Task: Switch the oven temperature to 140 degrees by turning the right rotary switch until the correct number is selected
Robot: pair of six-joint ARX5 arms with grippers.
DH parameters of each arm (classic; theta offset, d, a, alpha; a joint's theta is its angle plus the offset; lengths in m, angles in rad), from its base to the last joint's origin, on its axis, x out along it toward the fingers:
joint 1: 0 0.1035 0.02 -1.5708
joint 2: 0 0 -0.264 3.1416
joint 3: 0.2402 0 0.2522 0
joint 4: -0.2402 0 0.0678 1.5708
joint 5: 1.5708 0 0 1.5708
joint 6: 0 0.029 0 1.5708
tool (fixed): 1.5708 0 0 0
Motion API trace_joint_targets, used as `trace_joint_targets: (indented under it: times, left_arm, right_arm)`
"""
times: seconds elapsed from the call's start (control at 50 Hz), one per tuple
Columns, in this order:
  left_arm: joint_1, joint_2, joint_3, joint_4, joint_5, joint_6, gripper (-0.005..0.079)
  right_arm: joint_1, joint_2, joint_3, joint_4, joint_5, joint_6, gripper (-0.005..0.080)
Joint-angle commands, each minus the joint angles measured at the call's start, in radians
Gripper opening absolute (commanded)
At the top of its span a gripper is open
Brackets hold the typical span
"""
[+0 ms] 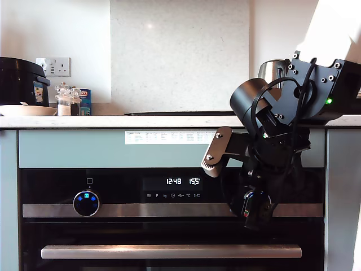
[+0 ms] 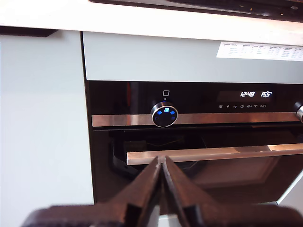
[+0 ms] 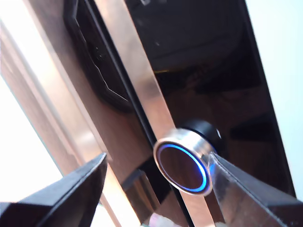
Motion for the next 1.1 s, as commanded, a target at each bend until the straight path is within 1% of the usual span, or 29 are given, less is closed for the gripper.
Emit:
trace_joint_targets:
  times: [0.0, 0.2, 0.38, 0.5, 0.72, 0.86, 0.98, 1.08]
  left_arm:
    - [-0.002, -0.003, 0.010, 0.007, 0.000, 0.005, -0.0022]
    - [-0.002, -0.003, 0.010, 0.007, 0.000, 0.005, -0.0022]
    - [-0.002, -0.003, 0.010, 0.007, 0.000, 0.005, -0.0022]
    - [-0.002, -0.003, 0.010, 0.007, 0.000, 0.005, -0.0022]
    - [-0.002, -0.003, 0.010, 0.006, 0.000, 0.005, -0.0022]
    - [-0.002, -0.003, 0.010, 0.006, 0.000, 0.005, -0.0022]
    - [-0.002, -0.003, 0.010, 0.005, -0.001, 0.011, -0.0022]
    - [-0.002, -0.003, 0.010, 0.005, -0.010, 0.011, -0.0022]
  right_arm:
    - [0.003, 0.001, -0.014, 0.009, -0.013, -0.004, 0.0617]
    - [0.009, 0.001, -0.014, 0.003, -0.059, -0.004, 0.0617]
    - [0.024, 0.001, -0.014, -0.006, -0.133, -0.018, 0.0617]
    - [0.037, 0.001, -0.014, -0.003, -0.135, -0.042, 0.0617]
    - [0.037, 0.001, -0.014, -0.010, -0.132, -0.046, 0.0617]
    - [0.044, 0.001, -0.014, -0.052, -0.166, -0.046, 0.0617]
    - [0.058, 0.001, -0.014, -0.044, -0.156, -0.050, 0.0617]
    - [0.071, 0.000, -0.014, 0.006, -0.082, -0.060, 0.0617]
